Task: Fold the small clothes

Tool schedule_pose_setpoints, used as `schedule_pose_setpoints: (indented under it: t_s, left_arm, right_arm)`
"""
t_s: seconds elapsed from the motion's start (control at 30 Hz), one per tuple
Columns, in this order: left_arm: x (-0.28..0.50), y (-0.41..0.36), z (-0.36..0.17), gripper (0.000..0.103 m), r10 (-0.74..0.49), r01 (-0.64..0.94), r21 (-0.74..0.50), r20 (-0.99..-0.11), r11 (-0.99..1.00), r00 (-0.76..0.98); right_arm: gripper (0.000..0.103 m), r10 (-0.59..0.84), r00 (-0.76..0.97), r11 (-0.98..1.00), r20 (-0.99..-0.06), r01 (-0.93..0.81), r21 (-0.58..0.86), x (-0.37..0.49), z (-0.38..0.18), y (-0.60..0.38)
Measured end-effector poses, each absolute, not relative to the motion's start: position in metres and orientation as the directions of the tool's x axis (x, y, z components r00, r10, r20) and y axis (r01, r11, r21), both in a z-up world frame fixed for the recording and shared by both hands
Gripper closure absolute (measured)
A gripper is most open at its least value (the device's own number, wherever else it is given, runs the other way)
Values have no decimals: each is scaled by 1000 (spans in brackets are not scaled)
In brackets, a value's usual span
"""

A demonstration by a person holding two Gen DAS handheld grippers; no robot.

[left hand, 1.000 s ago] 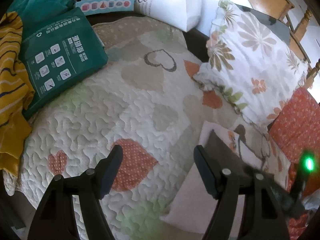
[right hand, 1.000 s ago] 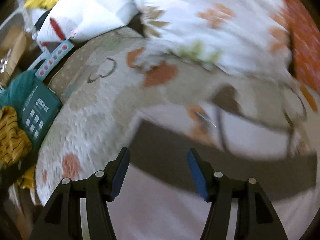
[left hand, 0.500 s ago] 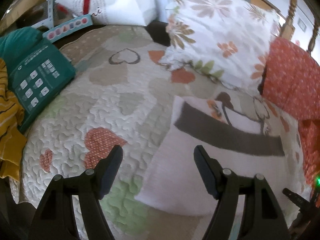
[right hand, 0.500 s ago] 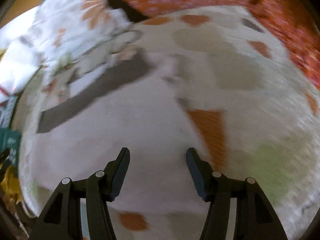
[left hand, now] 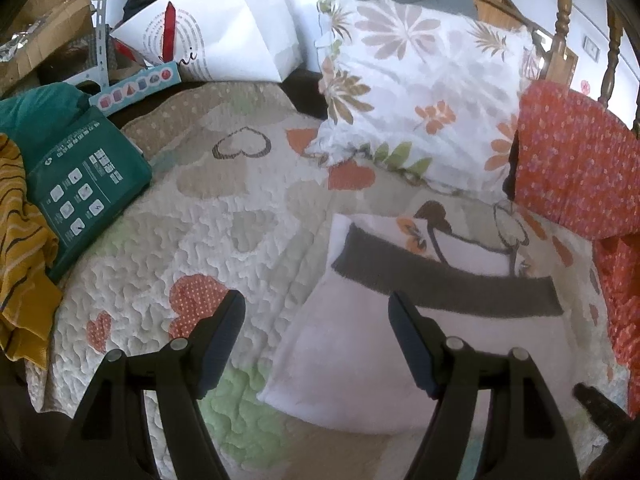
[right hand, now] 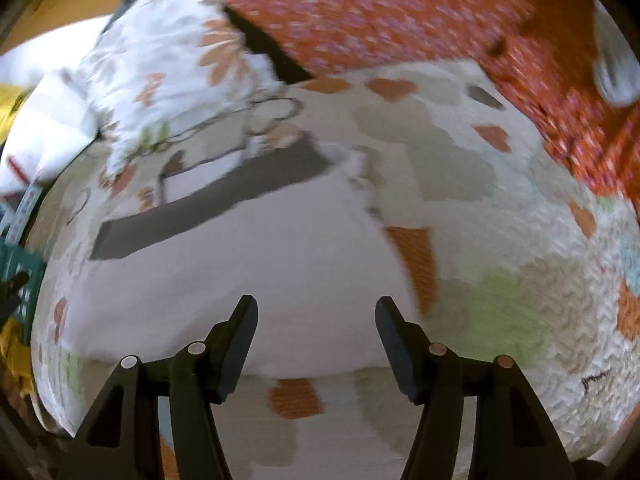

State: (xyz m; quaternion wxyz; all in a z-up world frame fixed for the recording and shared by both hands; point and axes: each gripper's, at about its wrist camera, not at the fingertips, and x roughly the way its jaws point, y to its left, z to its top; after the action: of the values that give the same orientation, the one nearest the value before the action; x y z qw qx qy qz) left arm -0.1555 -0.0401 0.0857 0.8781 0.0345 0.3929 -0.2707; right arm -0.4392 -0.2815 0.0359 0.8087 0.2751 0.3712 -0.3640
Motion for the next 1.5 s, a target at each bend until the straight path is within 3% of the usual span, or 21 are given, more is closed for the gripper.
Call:
schedule_pose_setpoints:
  t_s: [0.23, 0.73, 1.5]
  left_arm:
    - [-164, -31, 98, 24, -462, 504, -142, -658, 852, 595]
    - [-175, -21, 105, 21, -516, 530, -169, -590, 831, 621]
    - [-182, -44, 91, 20, -564, 591, -195, -625, 783, 541]
  right_arm:
    - [36, -339, 473, 704, -813, 701, 115, -372, 26, -233]
    - [35, -353, 444, 752, -824, 659, 33, -345, 13, -204]
    - [33, -392, 392, 705, -832, 709, 2, -365, 5, -226]
